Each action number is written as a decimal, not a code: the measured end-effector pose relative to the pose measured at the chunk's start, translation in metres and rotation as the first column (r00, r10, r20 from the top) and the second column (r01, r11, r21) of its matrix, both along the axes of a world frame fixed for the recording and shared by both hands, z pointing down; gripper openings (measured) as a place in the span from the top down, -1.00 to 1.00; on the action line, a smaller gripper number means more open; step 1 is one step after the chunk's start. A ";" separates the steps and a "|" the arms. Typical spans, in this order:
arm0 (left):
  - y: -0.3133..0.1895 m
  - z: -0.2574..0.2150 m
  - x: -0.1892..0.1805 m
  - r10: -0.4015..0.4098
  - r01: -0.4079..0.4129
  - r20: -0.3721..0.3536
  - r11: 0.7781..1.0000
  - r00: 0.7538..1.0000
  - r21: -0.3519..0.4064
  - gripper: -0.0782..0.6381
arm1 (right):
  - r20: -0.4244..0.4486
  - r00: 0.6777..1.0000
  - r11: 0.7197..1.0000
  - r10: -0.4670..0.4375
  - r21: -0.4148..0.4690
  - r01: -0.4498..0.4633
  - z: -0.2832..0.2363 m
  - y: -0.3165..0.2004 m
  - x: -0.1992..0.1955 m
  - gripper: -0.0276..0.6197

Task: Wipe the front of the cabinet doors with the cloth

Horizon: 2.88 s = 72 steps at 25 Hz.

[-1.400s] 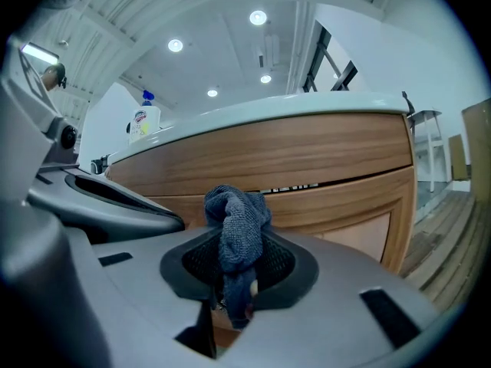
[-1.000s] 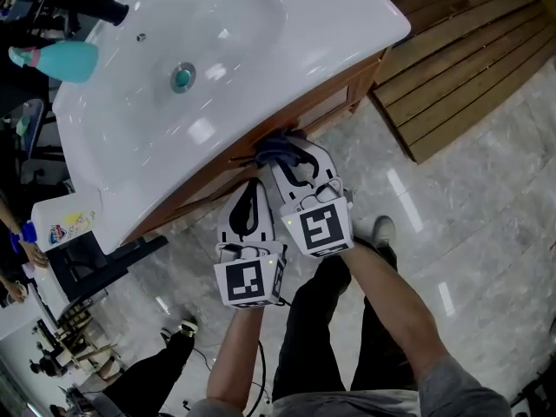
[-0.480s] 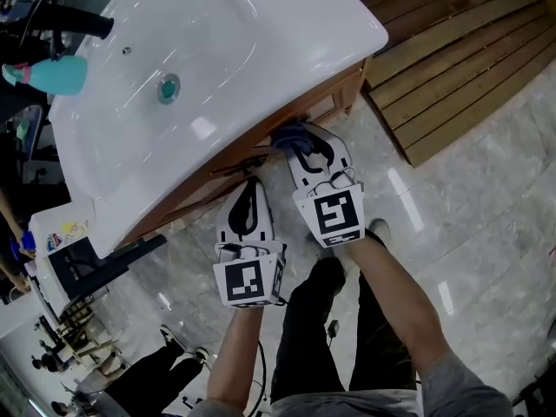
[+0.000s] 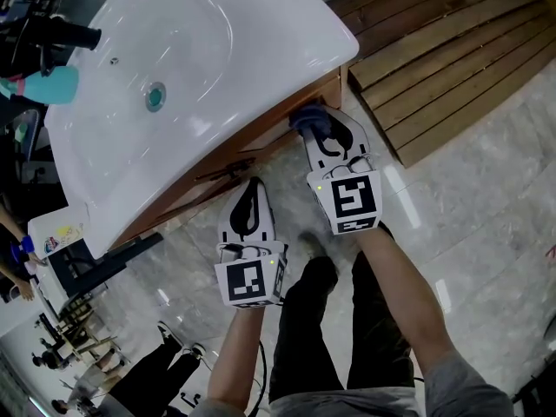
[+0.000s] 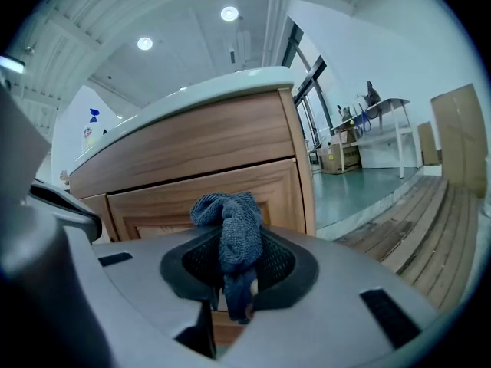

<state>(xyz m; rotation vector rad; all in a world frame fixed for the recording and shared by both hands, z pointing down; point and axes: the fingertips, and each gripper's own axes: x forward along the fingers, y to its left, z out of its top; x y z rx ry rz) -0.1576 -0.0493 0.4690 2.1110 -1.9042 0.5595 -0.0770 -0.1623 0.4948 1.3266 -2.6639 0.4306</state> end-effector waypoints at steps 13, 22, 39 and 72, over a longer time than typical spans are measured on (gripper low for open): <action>-0.006 -0.004 0.021 -0.002 0.002 -0.006 1.000 1.000 -0.007 0.76 | -0.005 0.999 0.999 0.041 0.002 -0.041 -0.006 -0.015 0.036 0.66; -0.004 -0.005 0.025 -0.018 0.018 -0.005 1.000 1.000 -0.005 0.76 | -0.003 0.997 0.997 0.079 -0.017 -0.080 0.000 -0.027 0.058 0.67; 0.044 -0.001 0.003 -0.068 0.068 -0.004 0.997 0.998 0.025 0.76 | 0.037 0.997 0.996 -0.074 0.045 0.073 -0.004 0.066 0.019 0.66; 0.073 0.029 -0.089 0.109 -0.108 -0.009 0.992 0.994 0.058 0.76 | -0.012 0.992 0.986 -0.122 0.112 0.123 0.038 0.127 -0.129 0.66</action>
